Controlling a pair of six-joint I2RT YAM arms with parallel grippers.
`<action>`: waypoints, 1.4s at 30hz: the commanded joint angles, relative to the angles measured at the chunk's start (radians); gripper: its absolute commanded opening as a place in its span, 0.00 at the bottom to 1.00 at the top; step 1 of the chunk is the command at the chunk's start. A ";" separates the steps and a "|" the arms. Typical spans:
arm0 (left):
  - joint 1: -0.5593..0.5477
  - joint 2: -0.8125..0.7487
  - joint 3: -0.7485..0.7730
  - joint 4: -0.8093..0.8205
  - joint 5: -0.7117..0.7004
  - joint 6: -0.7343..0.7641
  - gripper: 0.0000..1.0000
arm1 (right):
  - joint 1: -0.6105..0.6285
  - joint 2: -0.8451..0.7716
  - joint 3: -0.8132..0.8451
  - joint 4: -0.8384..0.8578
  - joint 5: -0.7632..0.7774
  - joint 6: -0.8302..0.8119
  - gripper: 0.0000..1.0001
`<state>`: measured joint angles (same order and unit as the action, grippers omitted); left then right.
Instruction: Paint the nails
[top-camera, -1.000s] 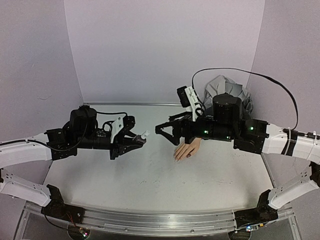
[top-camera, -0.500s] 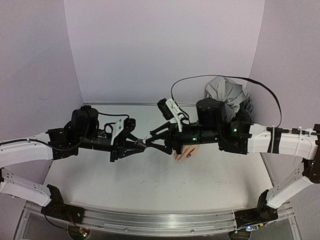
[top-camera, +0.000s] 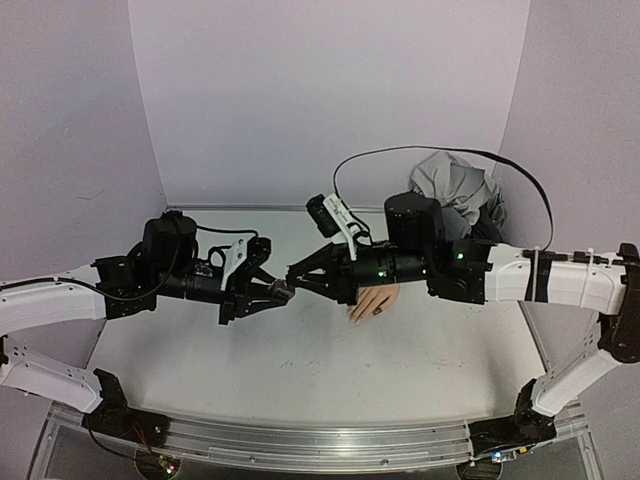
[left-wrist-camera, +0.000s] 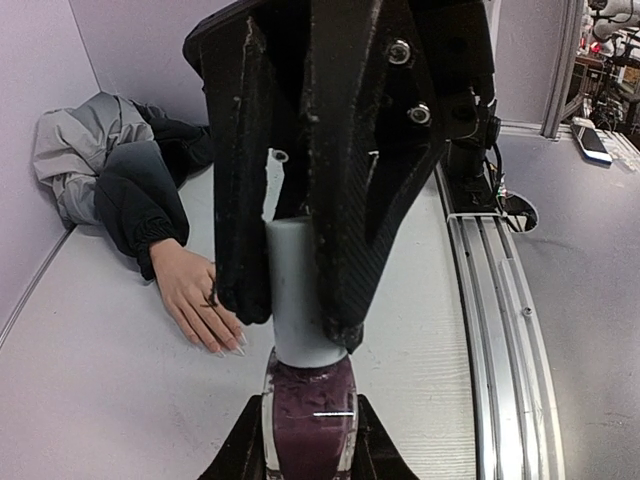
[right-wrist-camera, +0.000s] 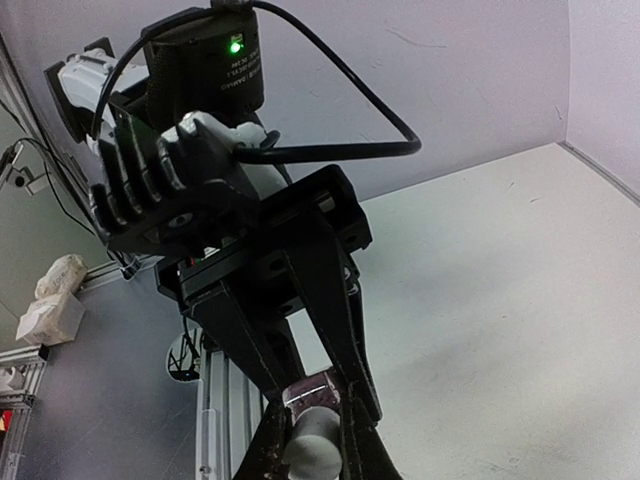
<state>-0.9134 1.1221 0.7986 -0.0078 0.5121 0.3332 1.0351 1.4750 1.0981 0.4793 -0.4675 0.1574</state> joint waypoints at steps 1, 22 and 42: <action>0.001 -0.012 0.066 0.052 -0.001 -0.006 0.00 | 0.002 0.039 0.057 0.069 -0.075 0.021 0.02; 0.001 -0.026 0.047 0.098 -0.599 -0.031 0.00 | 0.200 0.477 0.323 0.166 0.538 0.841 0.00; 0.001 -0.014 0.050 0.095 -0.525 -0.027 0.00 | 0.152 -0.050 -0.003 0.028 0.866 0.458 0.83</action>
<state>-0.9115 1.1183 0.7929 -0.0120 -0.0700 0.3138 1.2167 1.5883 1.1805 0.5320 0.3004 0.7502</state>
